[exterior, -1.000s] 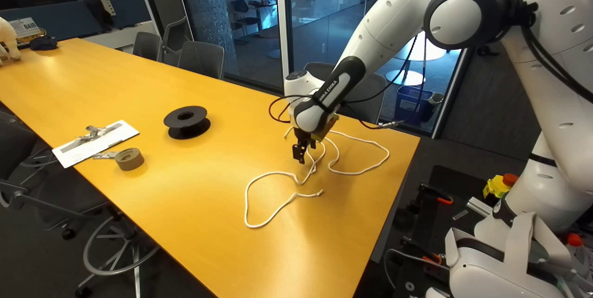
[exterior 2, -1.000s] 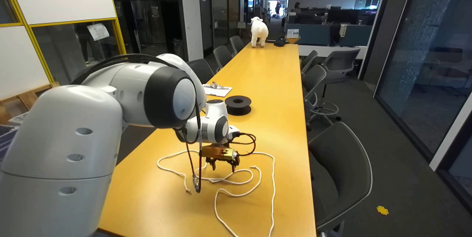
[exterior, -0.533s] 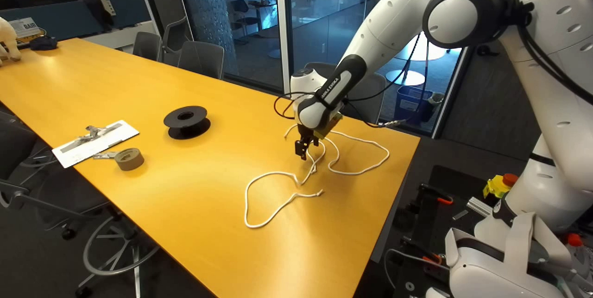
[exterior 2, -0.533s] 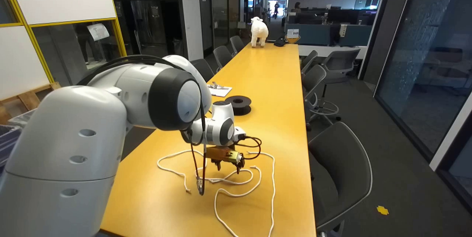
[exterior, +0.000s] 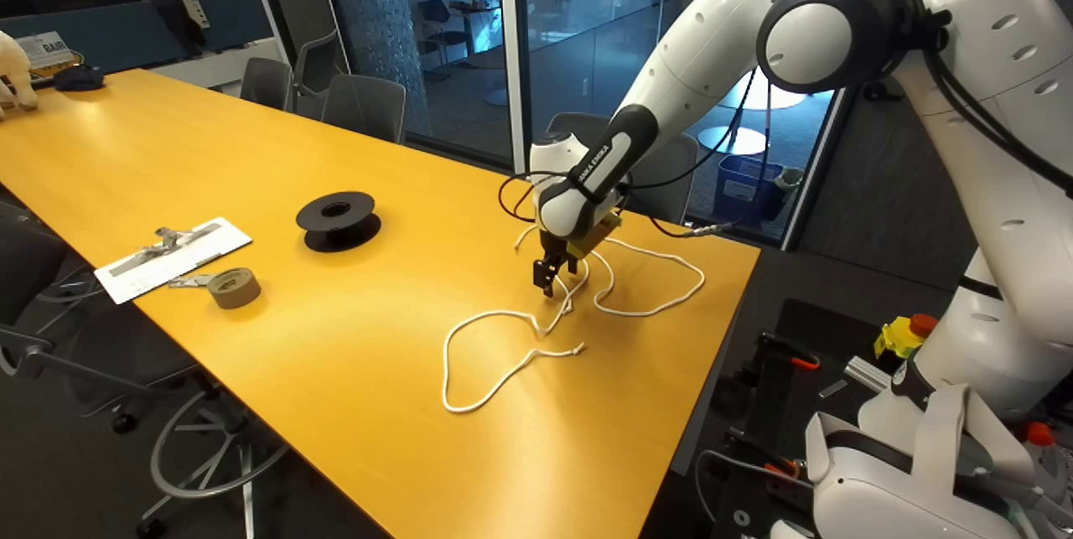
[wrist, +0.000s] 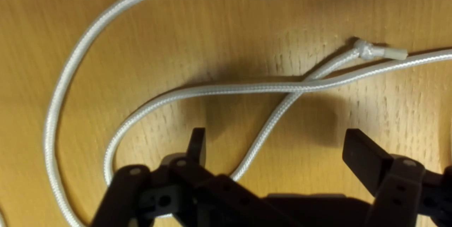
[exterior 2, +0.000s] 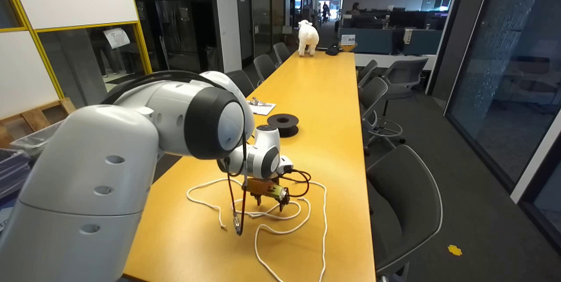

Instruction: Separate the two white ropes

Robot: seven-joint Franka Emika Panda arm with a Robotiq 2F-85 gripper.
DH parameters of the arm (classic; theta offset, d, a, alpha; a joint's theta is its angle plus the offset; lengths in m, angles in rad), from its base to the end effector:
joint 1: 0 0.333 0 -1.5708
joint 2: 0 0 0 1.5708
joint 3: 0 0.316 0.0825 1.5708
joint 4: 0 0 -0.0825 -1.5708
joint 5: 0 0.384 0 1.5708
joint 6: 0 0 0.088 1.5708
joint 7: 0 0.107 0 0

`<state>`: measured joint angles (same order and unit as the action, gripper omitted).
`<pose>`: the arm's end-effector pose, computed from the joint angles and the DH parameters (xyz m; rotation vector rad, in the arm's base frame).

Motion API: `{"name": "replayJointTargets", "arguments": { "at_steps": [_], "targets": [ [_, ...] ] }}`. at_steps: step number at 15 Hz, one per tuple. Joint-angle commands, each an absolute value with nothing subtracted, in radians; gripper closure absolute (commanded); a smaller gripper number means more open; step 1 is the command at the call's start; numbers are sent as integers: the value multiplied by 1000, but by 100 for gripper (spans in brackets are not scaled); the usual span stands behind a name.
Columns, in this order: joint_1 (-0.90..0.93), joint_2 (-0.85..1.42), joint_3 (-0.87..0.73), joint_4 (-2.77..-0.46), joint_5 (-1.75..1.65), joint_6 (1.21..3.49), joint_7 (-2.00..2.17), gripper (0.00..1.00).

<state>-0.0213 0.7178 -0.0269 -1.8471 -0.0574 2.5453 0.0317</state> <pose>0.6338 -0.0292 0.1313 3.0918 -0.0396 -0.0311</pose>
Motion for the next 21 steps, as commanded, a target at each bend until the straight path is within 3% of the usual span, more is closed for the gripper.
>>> {"name": "replayJointTargets", "arguments": {
  "at_steps": [1, 7, 8, 9, 17, 20, 21],
  "targets": [
    [-42, 742, -7, -1817, -22, 2562, 6, 0],
    [-44, 754, -6, -1799, -20, 2559, 7, 0],
    [-43, 755, -7, -1798, -21, 2562, 8, 25],
    [-43, 756, -7, -1797, -21, 2563, 9, 26],
    [-44, 762, -1, -1777, -18, 2562, 6, 87],
    [-51, 766, 4, -1767, -14, 2556, -2, 94],
    [-58, 769, 10, -1758, -9, 2546, -11, 91]
  ]
}}
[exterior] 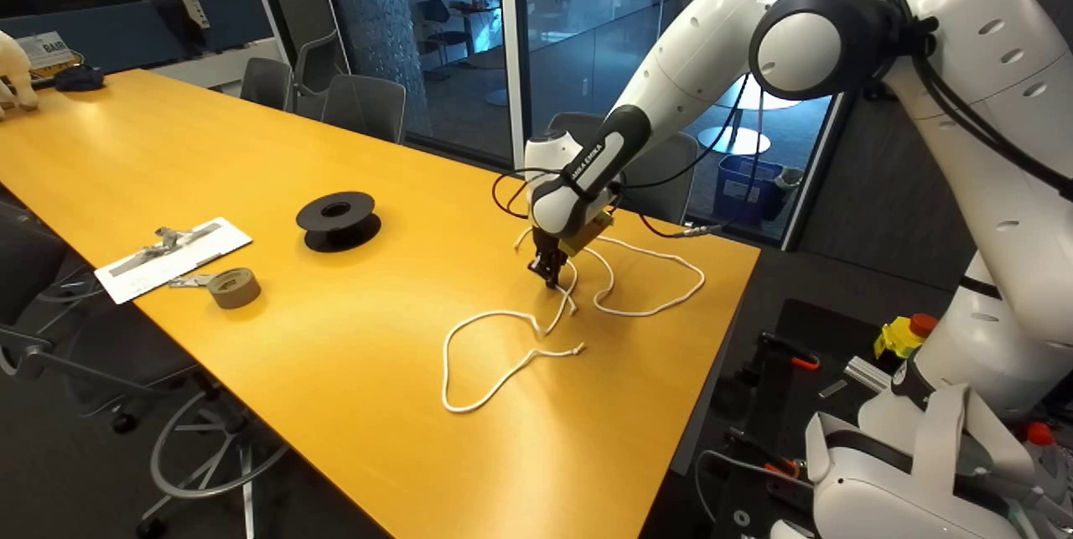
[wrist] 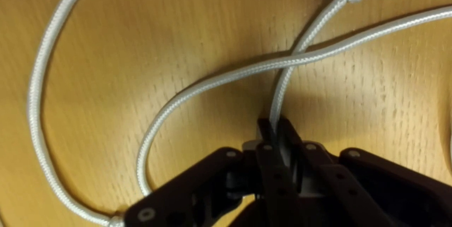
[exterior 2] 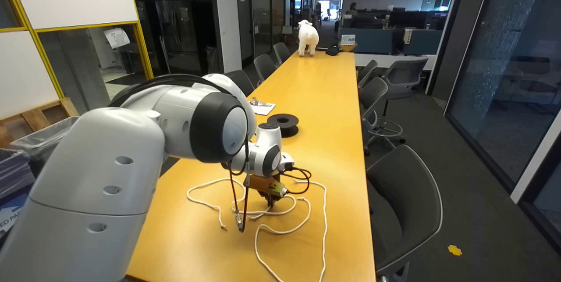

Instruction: Separate the two white ropes

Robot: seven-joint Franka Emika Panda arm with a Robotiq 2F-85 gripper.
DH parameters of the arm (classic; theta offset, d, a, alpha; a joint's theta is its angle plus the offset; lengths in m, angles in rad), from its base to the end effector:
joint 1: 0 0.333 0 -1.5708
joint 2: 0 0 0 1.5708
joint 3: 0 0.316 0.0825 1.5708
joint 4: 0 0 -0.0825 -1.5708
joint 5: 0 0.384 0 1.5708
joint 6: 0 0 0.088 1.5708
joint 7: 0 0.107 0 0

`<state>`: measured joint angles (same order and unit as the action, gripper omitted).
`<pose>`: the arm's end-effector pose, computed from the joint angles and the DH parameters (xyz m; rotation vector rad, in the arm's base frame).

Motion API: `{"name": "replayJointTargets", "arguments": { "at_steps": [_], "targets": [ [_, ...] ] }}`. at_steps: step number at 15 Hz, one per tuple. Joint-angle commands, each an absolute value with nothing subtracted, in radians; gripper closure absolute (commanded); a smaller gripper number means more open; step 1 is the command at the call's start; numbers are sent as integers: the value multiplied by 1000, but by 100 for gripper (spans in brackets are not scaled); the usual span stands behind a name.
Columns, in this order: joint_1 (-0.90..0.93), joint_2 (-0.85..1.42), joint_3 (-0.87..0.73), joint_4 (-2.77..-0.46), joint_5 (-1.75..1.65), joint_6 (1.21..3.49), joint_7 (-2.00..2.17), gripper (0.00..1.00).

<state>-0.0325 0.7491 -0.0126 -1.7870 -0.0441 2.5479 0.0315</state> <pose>0.6506 -0.0283 0.1335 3.1075 -0.0571 0.0179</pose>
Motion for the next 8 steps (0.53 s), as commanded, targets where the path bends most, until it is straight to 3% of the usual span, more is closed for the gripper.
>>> {"name": "replayJointTargets", "arguments": {
  "at_steps": [1, 8],
  "targets": [
    [-65, 771, 17, -1751, -4, 2538, -22, 88],
    [-132, 751, 87, -1708, 58, 2541, -153, 90]
  ]
}}
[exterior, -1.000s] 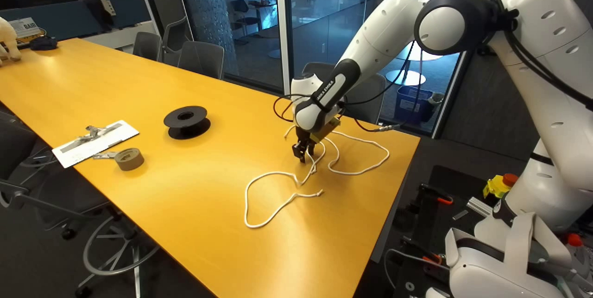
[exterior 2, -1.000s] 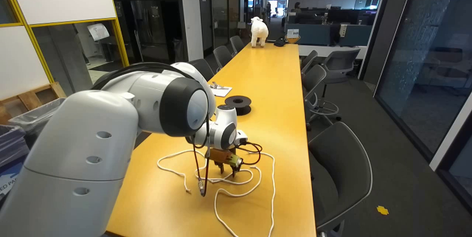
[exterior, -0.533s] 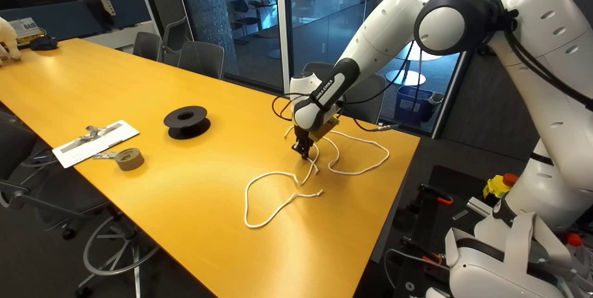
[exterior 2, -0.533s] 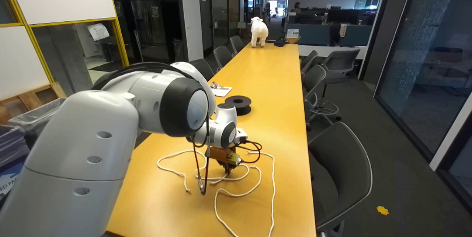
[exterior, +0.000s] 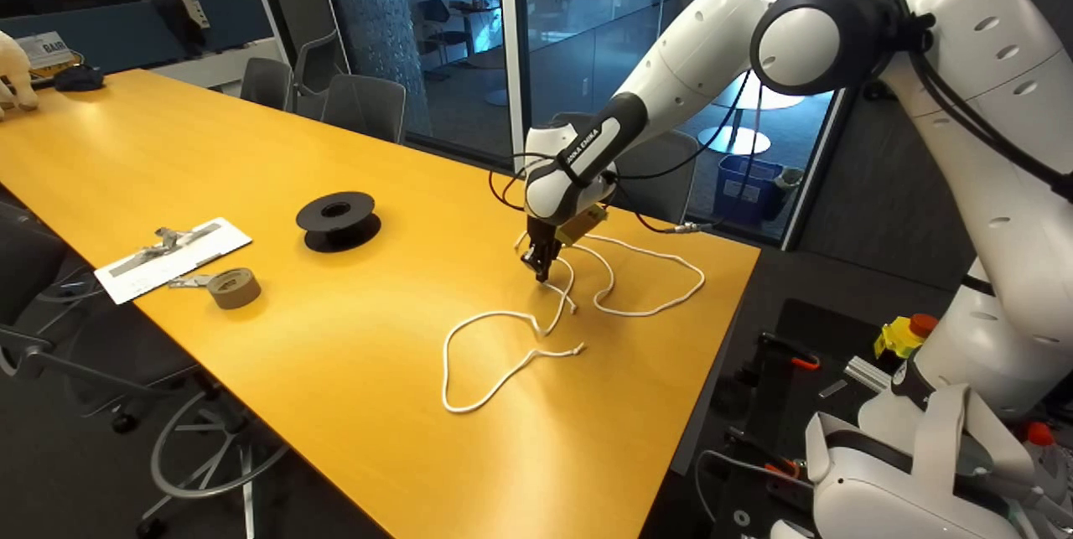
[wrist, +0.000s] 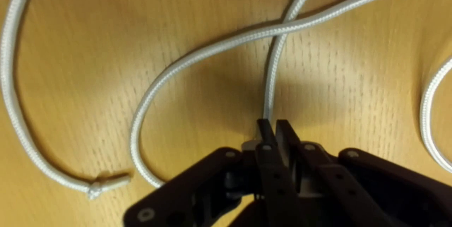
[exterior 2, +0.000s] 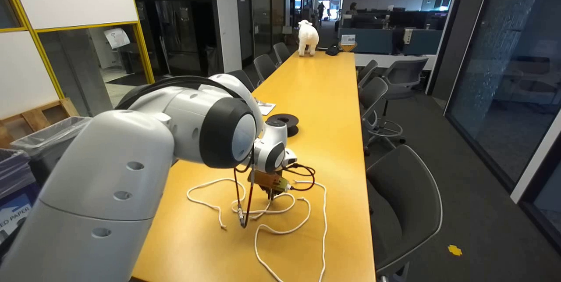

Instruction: Separate the two white ropes

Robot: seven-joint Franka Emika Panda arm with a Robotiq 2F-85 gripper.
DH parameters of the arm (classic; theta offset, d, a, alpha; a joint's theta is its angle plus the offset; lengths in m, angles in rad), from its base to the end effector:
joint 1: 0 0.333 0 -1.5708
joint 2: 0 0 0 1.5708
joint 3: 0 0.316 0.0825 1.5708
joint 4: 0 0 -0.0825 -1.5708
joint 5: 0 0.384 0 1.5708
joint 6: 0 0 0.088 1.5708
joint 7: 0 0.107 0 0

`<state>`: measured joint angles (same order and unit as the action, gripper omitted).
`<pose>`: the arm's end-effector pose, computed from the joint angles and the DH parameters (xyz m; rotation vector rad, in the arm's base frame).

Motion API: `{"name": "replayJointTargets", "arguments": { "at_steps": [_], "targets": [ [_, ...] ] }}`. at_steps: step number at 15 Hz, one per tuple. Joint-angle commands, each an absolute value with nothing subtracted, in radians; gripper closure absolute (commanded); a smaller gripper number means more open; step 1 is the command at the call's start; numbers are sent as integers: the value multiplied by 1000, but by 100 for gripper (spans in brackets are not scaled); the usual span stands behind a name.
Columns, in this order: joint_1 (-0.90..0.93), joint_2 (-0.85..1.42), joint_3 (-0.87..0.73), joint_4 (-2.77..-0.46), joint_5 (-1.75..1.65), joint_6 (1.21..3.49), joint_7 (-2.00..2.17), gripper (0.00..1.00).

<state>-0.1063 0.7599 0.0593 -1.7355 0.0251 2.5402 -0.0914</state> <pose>0.6666 -0.0349 0.1461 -3.0888 -0.0105 -0.0763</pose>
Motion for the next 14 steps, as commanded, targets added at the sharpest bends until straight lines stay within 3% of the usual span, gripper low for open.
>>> {"name": "replayJointTargets", "arguments": {
  "at_steps": [1, 7, 8, 9, 14],
  "targets": [
    [-135, 747, 91, -1704, 59, 2547, -162, 91],
    [-141, 750, 94, -1678, 54, 2531, -194, 90],
    [-139, 751, 91, -1676, 54, 2521, -190, 85],
    [-137, 753, 90, -1674, 54, 2510, -189, 64],
    [-121, 772, 74, -1662, 43, 2426, -171, 31]
  ]
}}
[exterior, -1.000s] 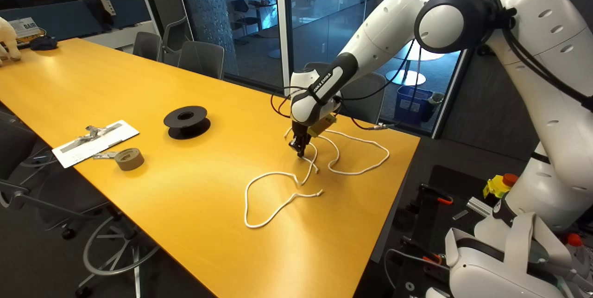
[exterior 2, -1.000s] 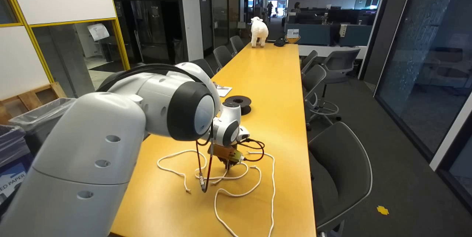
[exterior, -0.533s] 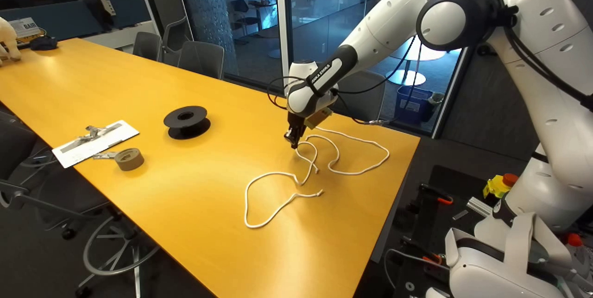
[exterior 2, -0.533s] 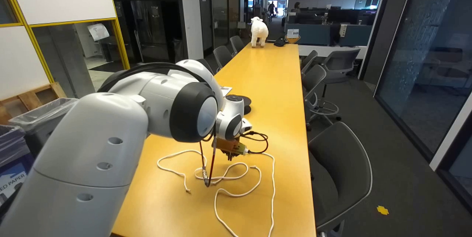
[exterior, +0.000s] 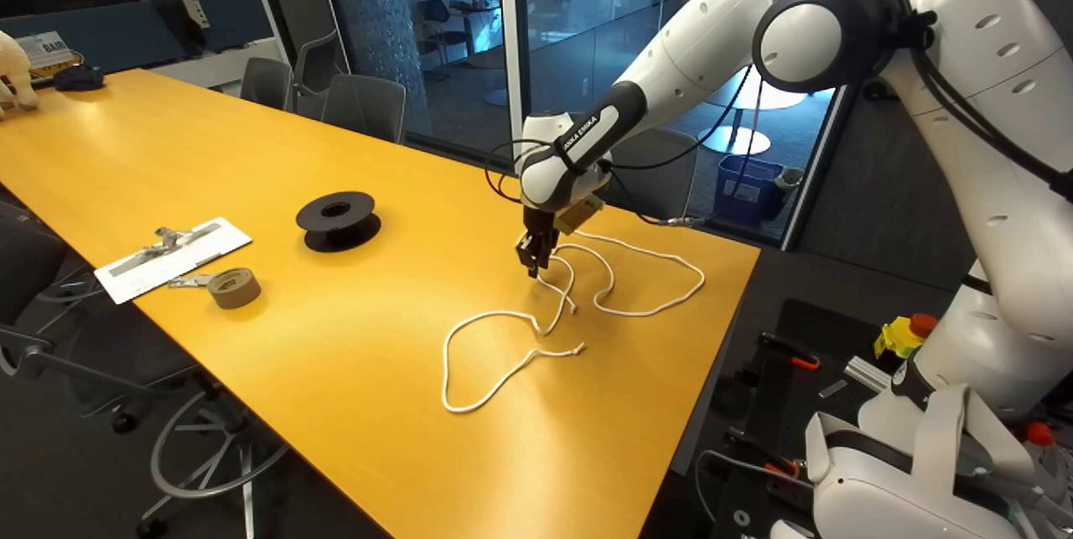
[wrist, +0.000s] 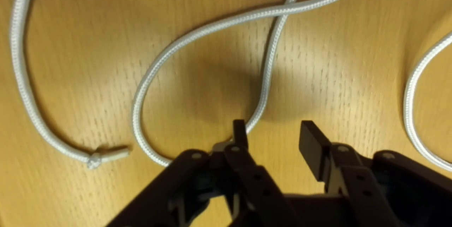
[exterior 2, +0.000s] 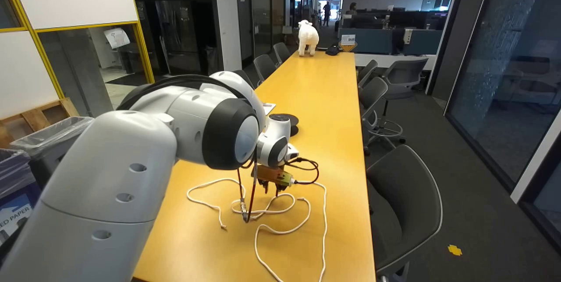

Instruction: Separate the two white ropes

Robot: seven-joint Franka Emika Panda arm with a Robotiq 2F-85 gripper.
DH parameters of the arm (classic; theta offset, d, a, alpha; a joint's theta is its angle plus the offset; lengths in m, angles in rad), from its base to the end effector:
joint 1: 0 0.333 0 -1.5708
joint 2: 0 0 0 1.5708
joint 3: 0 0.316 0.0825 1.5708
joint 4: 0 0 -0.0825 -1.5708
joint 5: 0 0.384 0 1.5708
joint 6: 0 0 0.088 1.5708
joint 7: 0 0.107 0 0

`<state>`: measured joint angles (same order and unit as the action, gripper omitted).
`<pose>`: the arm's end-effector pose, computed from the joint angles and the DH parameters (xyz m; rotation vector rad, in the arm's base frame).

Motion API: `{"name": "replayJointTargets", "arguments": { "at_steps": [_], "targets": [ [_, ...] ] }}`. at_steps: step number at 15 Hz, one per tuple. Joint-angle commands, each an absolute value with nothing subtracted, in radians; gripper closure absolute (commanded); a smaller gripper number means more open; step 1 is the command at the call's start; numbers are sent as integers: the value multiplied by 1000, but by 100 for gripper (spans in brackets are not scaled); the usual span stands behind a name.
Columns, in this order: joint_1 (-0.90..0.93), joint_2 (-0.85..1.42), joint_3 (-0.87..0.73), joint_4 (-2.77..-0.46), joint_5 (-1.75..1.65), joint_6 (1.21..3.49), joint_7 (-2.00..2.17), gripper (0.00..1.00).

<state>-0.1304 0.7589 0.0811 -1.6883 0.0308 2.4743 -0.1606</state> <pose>0.6765 -0.0389 0.1600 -3.0681 -0.0988 -0.0562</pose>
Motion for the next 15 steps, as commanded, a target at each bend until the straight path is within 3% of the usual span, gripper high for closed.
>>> {"name": "replayJointTargets", "arguments": {
  "at_steps": [1, 4, 15],
  "targets": [
    [-120, 780, 73, -1663, 44, 2419, -168, 23],
    [-121, 800, 74, -1656, 46, 2398, -169, 1],
    [-104, 820, 61, -1651, 33, 2395, -149, 0]
  ]
}}
